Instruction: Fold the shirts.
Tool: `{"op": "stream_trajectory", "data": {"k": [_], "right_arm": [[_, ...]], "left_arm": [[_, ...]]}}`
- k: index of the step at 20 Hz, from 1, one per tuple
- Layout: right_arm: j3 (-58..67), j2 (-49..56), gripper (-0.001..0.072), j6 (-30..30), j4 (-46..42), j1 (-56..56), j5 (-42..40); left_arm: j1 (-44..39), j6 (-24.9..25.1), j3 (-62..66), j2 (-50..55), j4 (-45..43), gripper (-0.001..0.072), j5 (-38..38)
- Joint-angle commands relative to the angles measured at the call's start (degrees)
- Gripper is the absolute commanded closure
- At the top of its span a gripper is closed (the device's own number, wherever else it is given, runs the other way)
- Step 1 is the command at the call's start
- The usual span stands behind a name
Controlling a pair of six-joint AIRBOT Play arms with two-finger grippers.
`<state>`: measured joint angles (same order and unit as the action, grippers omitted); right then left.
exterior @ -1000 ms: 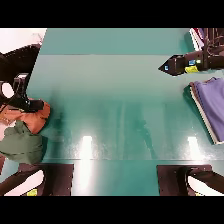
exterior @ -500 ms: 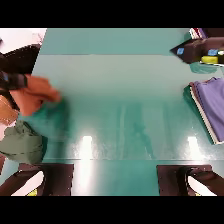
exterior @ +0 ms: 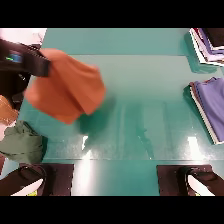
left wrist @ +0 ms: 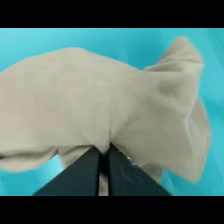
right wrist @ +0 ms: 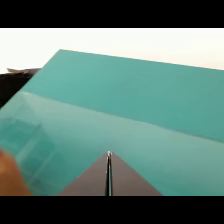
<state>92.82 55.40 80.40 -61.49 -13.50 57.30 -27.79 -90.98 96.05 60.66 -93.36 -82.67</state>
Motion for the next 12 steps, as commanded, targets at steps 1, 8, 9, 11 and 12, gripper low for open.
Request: {"op": "stream_trajectory", "data": {"k": [1,8,9,11,12], "right_arm": [[7.48,3.32,0.0692,0.42,0.11,5.14,7.13],[14.19,6.86,0.0692,0.63,0.22,9.88,19.5],[13.42,6.86,0.0692,0.63,0.37,9.88,20.11],[11.54,6.86,0.0693,0.63,0.46,9.88,21.73],[10.36,6.86,0.0692,0.68,0.5,9.88,22.36]], "left_arm": [[-9.86,-0.37,-0.92,7.3,5.6,0.0681,1.07],[-11.32,3.96,-2.19,22.73,13.14,0.0061,17.7],[-9.11,3.98,-2.19,24.44,12.96,0.0061,17.03],[-3.98,3.98,-2.21,27.82,13.0,0.006,15.19],[-1.09,3.96,-2.21,29.75,13.38,0.006,14.45]]}}
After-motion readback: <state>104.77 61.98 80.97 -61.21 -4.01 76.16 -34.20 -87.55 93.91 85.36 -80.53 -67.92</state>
